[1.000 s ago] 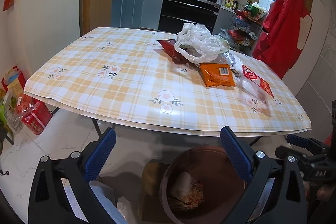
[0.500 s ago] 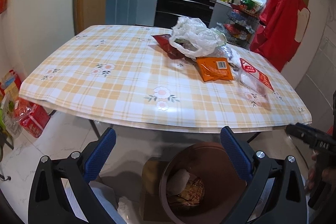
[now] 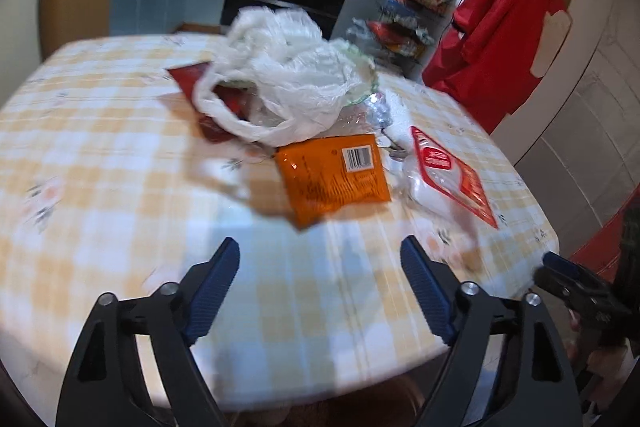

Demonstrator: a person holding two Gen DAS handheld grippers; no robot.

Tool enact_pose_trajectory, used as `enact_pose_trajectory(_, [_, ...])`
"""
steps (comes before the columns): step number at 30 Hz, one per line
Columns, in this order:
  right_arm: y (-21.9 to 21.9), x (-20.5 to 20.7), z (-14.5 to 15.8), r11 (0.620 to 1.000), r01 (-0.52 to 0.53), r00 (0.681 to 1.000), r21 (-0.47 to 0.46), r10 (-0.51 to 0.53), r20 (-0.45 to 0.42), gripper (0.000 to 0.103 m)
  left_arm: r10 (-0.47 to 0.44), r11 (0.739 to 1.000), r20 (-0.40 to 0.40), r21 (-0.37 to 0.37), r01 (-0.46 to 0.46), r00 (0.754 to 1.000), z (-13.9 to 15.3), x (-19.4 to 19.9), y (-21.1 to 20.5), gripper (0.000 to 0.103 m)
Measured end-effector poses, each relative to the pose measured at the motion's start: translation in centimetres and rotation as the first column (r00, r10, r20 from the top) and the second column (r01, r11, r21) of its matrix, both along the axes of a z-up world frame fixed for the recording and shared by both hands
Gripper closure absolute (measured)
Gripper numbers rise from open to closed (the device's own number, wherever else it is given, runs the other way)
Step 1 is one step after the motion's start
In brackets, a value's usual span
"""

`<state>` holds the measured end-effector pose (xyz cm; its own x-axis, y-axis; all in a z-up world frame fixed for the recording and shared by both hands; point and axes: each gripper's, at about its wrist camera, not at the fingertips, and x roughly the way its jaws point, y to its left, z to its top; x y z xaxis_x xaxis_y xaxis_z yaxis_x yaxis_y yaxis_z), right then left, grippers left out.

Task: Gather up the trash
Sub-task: 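Grasp the orange packet with the left tool while the right tool grasps the red-labelled tray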

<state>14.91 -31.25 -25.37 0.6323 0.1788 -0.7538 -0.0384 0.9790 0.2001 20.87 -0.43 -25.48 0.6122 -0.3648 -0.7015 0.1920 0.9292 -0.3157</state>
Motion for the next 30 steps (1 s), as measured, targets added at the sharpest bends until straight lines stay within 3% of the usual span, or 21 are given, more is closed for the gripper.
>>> enact_pose_trajectory(3, [-1.3, 1.7, -0.6, 1.0, 0.022, 1.0, 0.006, -0.022, -0.019, 0.006, 0.01, 1.0, -0.029, 0.027, -0.009, 1.0, -1.5, 3.3, -0.5, 0.038])
enact_pose_trajectory(6, [-2.7, 3.6, -1.0, 0.999, 0.044, 0.999, 0.032, -0.043, -0.026, 0.006, 0.012, 1.0, -0.062, 0.022, -0.011, 0.998, -2.8, 5.8, -0.6, 0.039])
enact_pose_trajectory(10, [-4.2, 6.7, -1.5, 0.995, 0.056, 0.998, 0.082, -0.055, -0.019, 0.007, 0.025, 0.995, -0.132, -0.093, -0.037, 0.991, -4.2, 8.3, 0.2, 0.033])
enact_pose_trajectory(13, [-5.1, 9.2, -2.1, 0.992, 0.069, 0.997, 0.102, -0.067, -0.026, 0.017, 0.027, 0.99, -0.135, -0.135, -0.045, 0.991, -4.6, 9.3, 0.3, 0.033])
enact_pose_trajectory(19, [-6.8, 13.5, -3.6, 0.96, 0.122, 0.992, 0.253, -0.115, -0.042, 0.018, -0.01, 0.993, -0.107, -0.114, -0.002, 0.994, -5.2, 9.7, -1.3, 0.033])
enact_pose_trajectory(21, [-7.0, 14.9, -4.6, 0.949, 0.142, 0.989, 0.281, -0.127, -0.07, 0.019, -0.023, 0.996, -0.099, -0.091, 0.014, 0.995, -5.2, 9.6, -1.8, 0.046])
enact_pose_trajectory(24, [-6.9, 16.0, -5.9, 0.945, 0.157, 0.985, 0.286, -0.129, -0.116, 0.021, -0.01, 0.999, -0.112, -0.049, 0.004, 0.994, -5.3, 9.3, -1.9, 0.058])
enact_pose_trajectory(27, [-6.9, 16.3, -6.6, 0.92, 0.16, 0.985, 0.359, -0.122, -0.125, 0.029, -0.005, 0.996, -0.157, -0.085, -0.008, 0.988, -5.2, 9.0, -1.4, 0.069])
enact_pose_trajectory(30, [-6.6, 16.0, -6.4, 0.902, 0.145, 0.987, 0.406, -0.106, -0.118, 0.051, -0.012, 0.998, -0.127, -0.065, 0.004, 0.992, -4.6, 8.1, -1.2, 0.082])
